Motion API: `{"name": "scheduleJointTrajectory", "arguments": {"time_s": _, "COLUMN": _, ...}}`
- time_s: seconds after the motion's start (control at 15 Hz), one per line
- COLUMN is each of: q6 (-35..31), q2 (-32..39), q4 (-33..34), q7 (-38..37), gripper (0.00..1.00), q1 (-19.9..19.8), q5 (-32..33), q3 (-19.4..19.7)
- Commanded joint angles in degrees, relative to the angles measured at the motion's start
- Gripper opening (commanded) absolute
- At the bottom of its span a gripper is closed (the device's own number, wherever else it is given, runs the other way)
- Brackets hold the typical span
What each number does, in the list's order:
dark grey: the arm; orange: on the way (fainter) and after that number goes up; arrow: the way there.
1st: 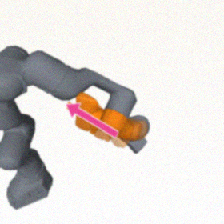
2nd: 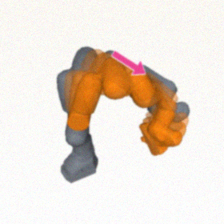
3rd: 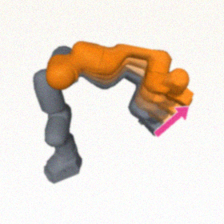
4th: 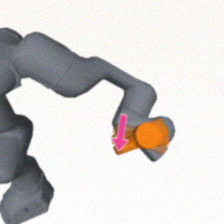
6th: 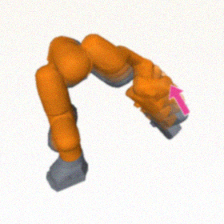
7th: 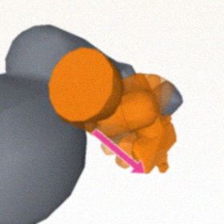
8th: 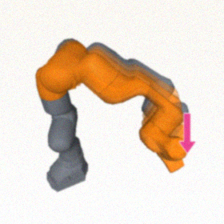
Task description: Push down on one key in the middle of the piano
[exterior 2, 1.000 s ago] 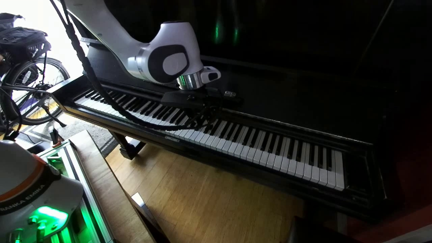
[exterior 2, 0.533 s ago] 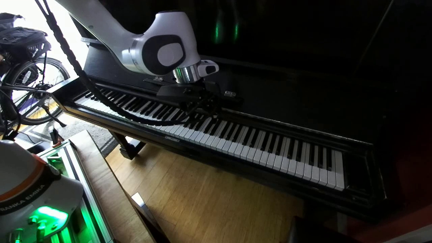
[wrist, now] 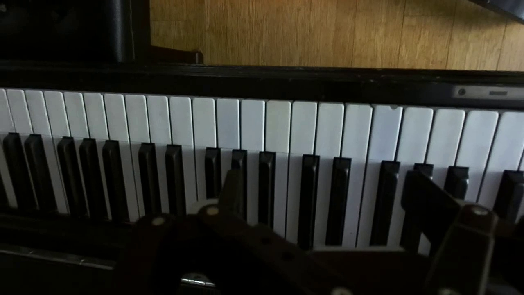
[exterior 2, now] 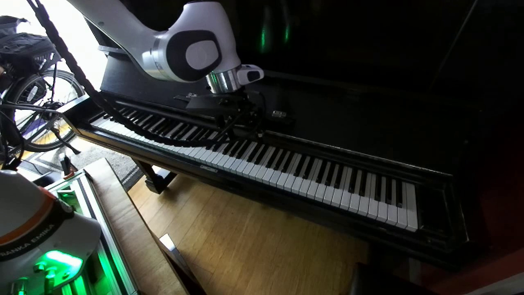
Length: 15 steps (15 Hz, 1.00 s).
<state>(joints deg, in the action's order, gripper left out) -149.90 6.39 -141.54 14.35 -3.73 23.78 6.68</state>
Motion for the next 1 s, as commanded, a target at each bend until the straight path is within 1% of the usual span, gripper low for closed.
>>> {"name": "scheduleJointTrajectory", "arguments": {"time_s": 0.0, "q6": 3.07, "q2": -3.14, "q4": -1.55, "q7": -2.32, "gripper": 1.00, "q1": 0.25, "q5": 0.35, "q3": -0.66}}
{"name": "scheduleJointTrajectory", "arguments": {"time_s": 0.4, "q6": 6.20, "q2": -6.87, "q4": -2.22, "q7": -3.75, "gripper": 1.00, "q1": 0.55, "q5": 0.66, "q3": -2.11}}
{"name": "scheduleJointTrajectory", "arguments": {"time_s": 0.8, "q6": 7.10, "q2": -10.55, "q4": -3.28, "q7": -4.32, "gripper": 1.00, "q1": 0.46, "q5": 1.51, "q3": -3.33}}
{"name": "scheduleJointTrajectory", "arguments": {"time_s": 0.87, "q6": 6.16, "q2": -8.04, "q4": -1.36, "q7": -2.71, "gripper": 1.00, "q1": 0.24, "q5": -0.09, "q3": -3.16}}
{"name": "scheduleJointTrajectory", "arguments": {"time_s": 0.93, "q6": 6.21, "q2": -8.54, "q4": -1.50, "q7": -2.71, "gripper": 1.00, "q1": 0.25, "q5": -0.09, "q3": -3.26}}
